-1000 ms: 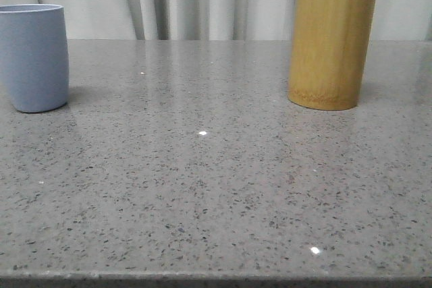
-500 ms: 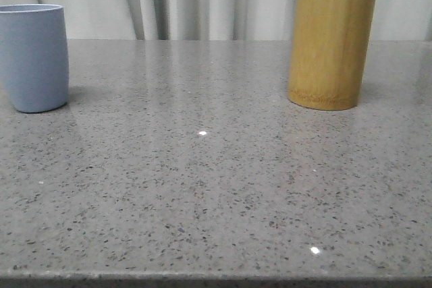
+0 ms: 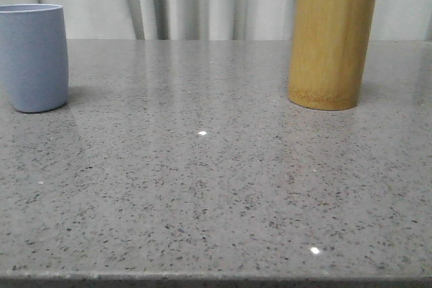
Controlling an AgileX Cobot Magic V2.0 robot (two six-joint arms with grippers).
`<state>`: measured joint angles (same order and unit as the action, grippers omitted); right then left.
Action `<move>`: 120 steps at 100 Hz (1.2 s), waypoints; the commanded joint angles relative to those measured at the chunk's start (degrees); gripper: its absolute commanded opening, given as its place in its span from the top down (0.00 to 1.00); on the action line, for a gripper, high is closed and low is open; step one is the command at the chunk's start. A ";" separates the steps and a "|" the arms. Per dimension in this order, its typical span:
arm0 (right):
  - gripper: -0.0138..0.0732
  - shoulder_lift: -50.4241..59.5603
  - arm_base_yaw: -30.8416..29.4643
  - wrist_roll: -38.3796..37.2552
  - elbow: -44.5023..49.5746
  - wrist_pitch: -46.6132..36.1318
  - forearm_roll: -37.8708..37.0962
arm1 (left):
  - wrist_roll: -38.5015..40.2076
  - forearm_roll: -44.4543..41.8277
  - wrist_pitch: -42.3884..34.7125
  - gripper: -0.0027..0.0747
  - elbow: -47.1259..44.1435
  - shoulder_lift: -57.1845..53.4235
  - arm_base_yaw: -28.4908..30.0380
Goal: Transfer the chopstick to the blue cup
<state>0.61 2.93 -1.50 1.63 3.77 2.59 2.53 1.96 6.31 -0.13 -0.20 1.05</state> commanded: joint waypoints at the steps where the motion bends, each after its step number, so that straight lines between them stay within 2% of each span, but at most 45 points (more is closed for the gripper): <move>1: 0.92 1.15 -0.20 0.19 0.00 -4.54 -0.51 | -0.17 0.37 -6.31 0.99 -0.50 -1.96 0.07; 19: 0.92 1.15 -0.20 0.13 -1.09 -2.38 -0.06 | -0.17 1.96 -4.84 0.99 2.47 -1.96 0.07; 43: 0.91 -0.97 -0.20 0.14 -10.11 6.43 2.07 | -0.17 1.96 6.18 0.99 12.75 1.00 0.07; 68: 0.91 -11.73 -0.20 0.14 -22.89 16.00 2.69 | -0.17 1.96 10.15 0.99 23.04 11.05 0.07; 99: 0.90 -25.93 -0.20 0.14 -33.15 19.21 3.11 | -0.17 1.96 18.28 0.99 35.71 26.36 0.07; 112: 0.78 -29.52 -0.20 0.14 -34.95 19.21 3.11 | -0.17 1.96 18.40 0.91 38.96 31.06 0.07; 120: 0.63 -31.33 -0.20 0.14 -35.64 19.21 3.11 | -0.17 2.40 18.40 0.77 40.39 33.34 0.07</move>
<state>-28.42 2.93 -1.60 -31.35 26.60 5.52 2.53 3.44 28.48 36.99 30.74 1.05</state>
